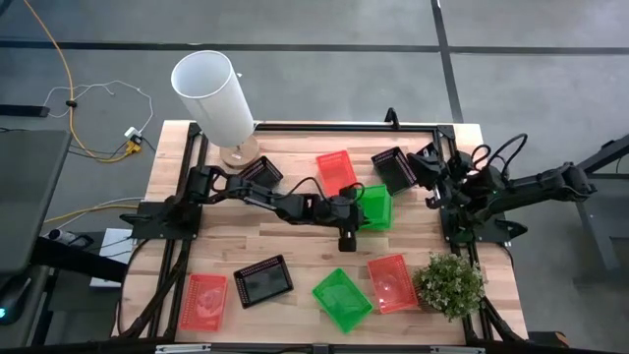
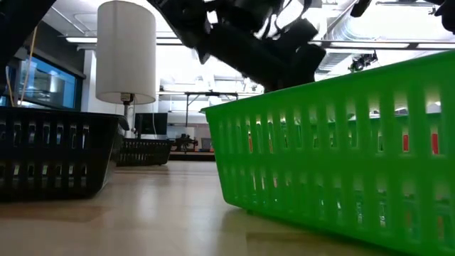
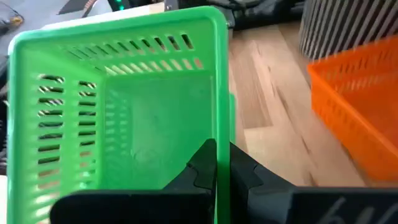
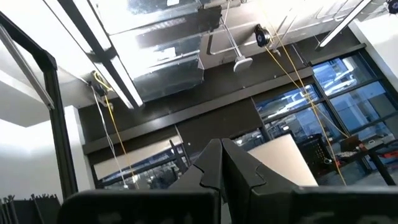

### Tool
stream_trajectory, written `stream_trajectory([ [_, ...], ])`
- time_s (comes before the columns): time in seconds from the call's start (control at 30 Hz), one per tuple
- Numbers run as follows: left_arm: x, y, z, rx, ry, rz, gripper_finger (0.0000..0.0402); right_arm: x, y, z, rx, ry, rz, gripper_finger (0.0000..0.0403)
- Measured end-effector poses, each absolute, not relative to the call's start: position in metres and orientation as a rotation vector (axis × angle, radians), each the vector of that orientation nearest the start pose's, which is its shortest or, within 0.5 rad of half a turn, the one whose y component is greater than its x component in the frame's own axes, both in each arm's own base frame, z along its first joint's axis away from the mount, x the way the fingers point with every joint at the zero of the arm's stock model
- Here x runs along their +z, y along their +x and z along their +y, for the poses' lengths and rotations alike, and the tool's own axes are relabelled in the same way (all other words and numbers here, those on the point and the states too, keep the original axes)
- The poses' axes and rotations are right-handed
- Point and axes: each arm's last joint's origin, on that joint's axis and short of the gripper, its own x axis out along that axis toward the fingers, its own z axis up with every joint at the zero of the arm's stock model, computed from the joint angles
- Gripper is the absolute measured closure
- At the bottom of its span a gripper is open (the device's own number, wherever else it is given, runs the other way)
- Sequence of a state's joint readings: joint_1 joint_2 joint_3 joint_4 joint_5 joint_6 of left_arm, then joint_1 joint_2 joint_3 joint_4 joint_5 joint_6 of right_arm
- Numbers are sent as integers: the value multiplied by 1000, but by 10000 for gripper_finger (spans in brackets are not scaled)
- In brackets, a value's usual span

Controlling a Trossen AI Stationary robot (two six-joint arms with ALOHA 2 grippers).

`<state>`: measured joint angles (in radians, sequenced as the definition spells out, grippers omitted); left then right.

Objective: Stack baskets by color
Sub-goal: Stack the top left green bin on top of the right green bin

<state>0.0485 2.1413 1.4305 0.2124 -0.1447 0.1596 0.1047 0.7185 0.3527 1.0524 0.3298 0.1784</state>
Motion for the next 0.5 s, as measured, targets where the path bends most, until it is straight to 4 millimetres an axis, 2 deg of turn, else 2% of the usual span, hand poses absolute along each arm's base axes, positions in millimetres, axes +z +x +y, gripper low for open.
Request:
stream_trajectory([
  [0.1, 172, 465, 24, 122, 223, 576, 401, 304, 147, 6, -157, 319, -669, 402],
  [0.23, 169, 459, 21, 100, 250, 664, 401, 302, 149, 6, -160, 314, -644, 402],
  [0.5, 170, 456, 20, 87, 270, 702, 401, 301, 150, 6, -162, 310, -624, 402],
])
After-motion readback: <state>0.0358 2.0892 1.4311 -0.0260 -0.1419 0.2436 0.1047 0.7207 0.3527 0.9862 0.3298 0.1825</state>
